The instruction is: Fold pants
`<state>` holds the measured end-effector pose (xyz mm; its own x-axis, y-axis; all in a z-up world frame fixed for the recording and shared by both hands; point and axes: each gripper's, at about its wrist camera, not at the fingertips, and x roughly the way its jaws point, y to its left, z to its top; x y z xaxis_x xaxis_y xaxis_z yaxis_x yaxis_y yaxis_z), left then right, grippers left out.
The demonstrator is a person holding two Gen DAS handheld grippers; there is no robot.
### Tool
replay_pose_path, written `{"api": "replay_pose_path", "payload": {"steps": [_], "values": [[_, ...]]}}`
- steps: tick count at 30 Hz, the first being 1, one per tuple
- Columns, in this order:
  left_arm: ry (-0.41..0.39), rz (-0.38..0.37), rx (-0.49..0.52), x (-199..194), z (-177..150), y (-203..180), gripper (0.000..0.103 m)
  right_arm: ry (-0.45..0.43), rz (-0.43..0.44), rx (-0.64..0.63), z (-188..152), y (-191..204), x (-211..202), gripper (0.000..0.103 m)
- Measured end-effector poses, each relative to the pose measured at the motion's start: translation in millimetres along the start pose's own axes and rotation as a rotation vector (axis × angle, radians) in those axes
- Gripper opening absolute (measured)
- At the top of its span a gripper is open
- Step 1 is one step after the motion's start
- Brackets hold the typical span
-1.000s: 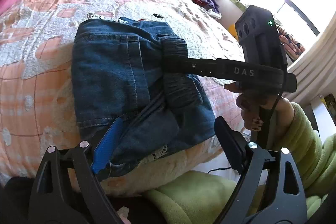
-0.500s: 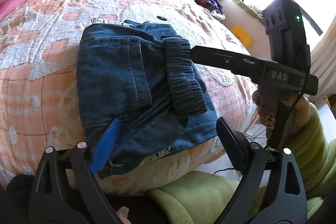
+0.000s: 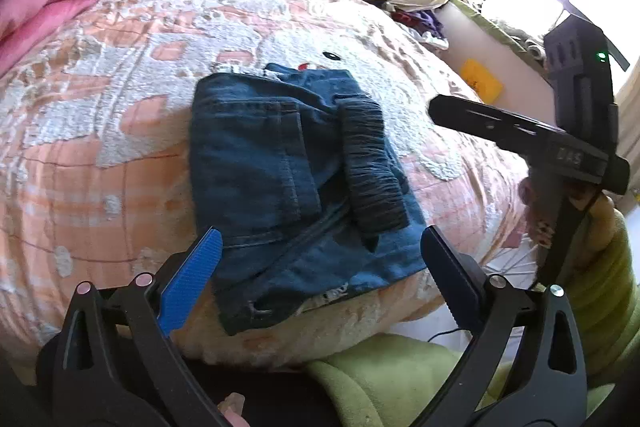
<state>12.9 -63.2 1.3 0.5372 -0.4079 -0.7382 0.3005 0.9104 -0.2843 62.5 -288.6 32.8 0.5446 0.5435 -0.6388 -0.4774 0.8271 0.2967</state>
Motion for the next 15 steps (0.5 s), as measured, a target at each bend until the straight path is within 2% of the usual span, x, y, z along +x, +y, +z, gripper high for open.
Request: {"api": "replay_pose_path", "payload": {"steps": [15], "values": [[-0.044, 0.094, 0.001, -22, 5, 4, 0.093, -0.057, -0.052, -0.004, -1, -6, -32, 0.095]]}}
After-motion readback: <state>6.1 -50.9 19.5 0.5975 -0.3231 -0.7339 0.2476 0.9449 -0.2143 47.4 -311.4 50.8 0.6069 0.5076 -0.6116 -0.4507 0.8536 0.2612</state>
